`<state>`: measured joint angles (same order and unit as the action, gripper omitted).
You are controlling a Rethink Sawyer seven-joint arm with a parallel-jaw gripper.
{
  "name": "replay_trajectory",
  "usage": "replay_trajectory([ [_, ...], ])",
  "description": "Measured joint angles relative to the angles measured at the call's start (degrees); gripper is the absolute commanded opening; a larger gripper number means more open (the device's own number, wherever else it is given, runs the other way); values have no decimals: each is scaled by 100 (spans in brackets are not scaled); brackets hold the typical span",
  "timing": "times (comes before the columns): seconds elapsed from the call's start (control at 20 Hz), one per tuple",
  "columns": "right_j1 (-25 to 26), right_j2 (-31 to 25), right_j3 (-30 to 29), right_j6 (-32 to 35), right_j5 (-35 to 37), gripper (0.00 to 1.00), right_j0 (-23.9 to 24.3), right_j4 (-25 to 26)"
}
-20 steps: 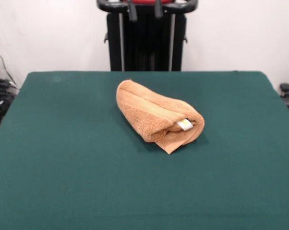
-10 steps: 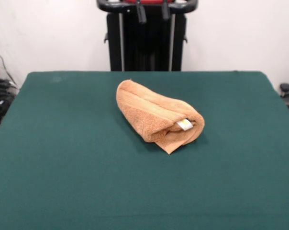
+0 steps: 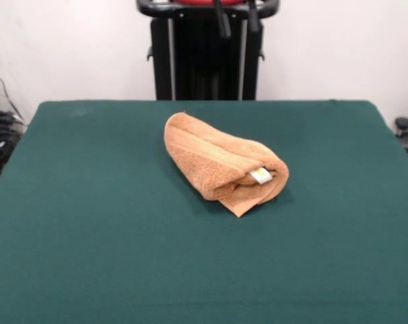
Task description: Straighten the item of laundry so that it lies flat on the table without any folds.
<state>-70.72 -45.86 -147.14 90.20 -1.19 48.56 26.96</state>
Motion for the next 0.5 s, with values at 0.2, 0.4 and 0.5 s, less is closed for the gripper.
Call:
replay_trajectory([
  [0.2,340,-16,512,0,1174,100,-469,519],
  [0.4,865,-342,881,-46,2148,100,-564,839],
  [0.5,1151,-537,1014,-122,2521,100,-556,929],
])
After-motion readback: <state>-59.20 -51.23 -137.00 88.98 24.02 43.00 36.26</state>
